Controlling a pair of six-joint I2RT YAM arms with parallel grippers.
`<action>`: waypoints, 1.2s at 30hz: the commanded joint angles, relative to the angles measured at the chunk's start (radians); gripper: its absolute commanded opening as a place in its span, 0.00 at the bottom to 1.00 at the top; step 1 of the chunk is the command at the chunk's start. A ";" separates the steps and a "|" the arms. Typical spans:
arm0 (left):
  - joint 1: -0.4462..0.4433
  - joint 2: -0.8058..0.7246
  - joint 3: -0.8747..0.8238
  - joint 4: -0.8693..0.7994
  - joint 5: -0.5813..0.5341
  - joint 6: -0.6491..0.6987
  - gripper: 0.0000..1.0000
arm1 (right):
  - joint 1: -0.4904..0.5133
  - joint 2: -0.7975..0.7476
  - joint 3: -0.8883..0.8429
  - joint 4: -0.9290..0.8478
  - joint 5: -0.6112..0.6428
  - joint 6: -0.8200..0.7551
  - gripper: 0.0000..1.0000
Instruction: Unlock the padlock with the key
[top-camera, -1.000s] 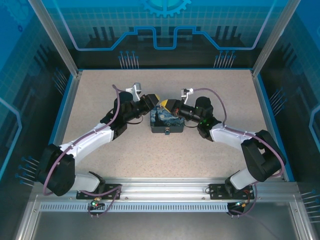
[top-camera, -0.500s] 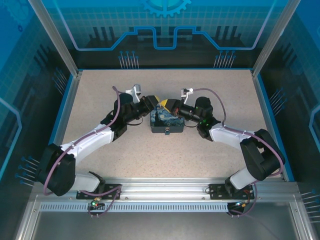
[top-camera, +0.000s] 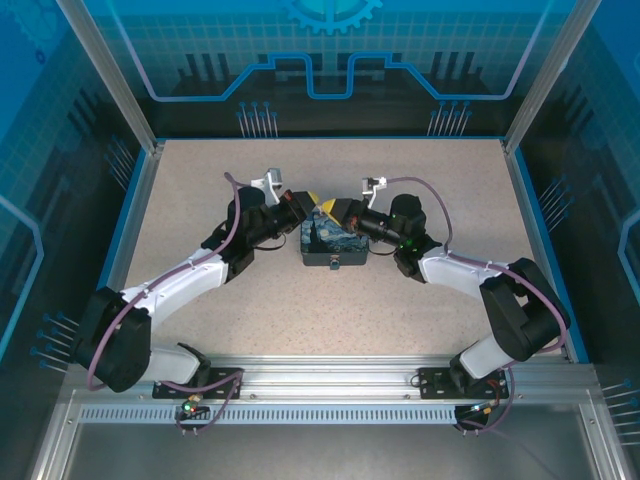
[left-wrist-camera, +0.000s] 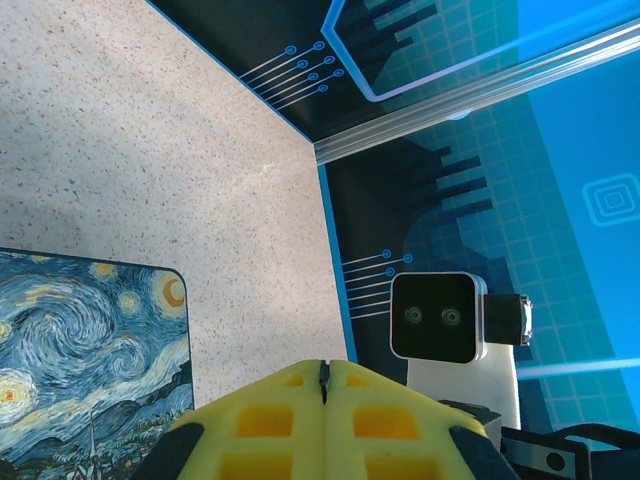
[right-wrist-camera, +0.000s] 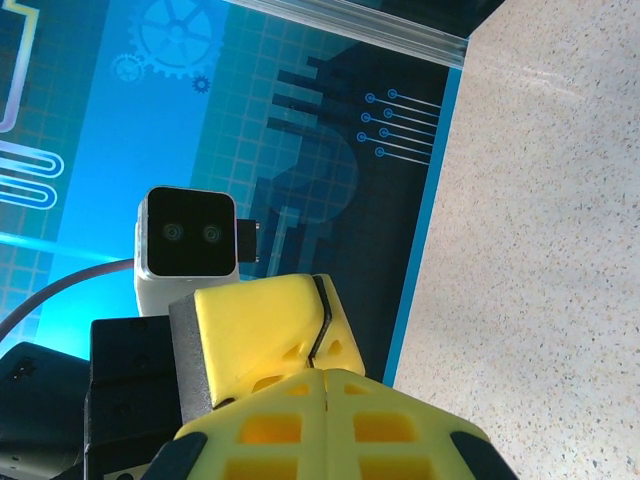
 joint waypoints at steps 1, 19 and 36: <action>-0.004 0.001 -0.010 0.031 -0.018 -0.015 0.00 | -0.001 -0.008 -0.021 0.034 -0.002 0.002 0.36; -0.032 -0.069 -0.088 0.070 -0.205 -0.079 0.00 | -0.002 -0.010 -0.044 0.102 0.089 0.003 0.55; -0.053 -0.065 -0.082 0.079 -0.247 -0.073 0.00 | 0.050 0.129 0.039 0.213 0.088 0.067 0.39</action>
